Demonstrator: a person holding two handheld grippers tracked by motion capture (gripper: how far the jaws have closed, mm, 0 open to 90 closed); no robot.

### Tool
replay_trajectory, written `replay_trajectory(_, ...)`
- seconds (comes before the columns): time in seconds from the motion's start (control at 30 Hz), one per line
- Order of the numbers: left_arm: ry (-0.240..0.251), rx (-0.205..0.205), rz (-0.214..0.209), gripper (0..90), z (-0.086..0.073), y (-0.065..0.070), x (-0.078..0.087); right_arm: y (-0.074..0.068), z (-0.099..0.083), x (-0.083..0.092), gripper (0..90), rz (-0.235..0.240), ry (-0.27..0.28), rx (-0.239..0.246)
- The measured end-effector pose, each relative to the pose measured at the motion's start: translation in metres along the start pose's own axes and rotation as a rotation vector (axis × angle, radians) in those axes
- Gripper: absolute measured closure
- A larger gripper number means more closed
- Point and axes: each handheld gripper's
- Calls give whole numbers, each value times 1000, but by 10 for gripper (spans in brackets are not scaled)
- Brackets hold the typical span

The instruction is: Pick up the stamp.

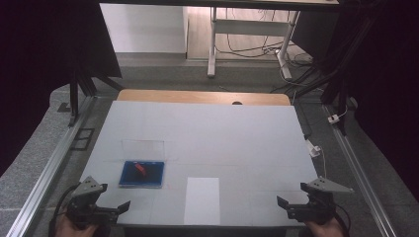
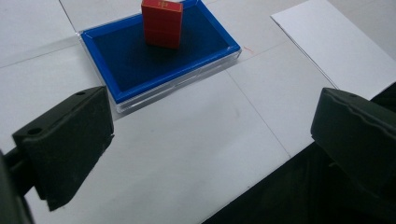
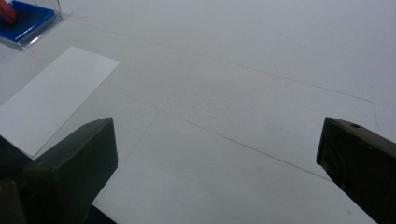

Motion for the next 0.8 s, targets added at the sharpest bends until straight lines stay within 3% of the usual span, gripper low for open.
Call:
replay_trajectory(0.27, -8, -11, 5, 0, 1, 1, -1, -3, 1, -1, 0, 2, -15, 40)
replay_trajectory(0.57, -23, 3, 12, 0, 2, 1, -2, -5, 1, -3, 0, 11, -29, 66)
replay_trajectory(0.8, -2, 8, 8, 0, 2, -1, -1, -7, 2, -3, 0, 14, -38, 78)
Point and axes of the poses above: each handheld gripper's, and its own axes: x roughly backward along the jaws, z roughly out of its top, y roughly to its right, and after that the axes turned 12 degrees about -y, right-handed
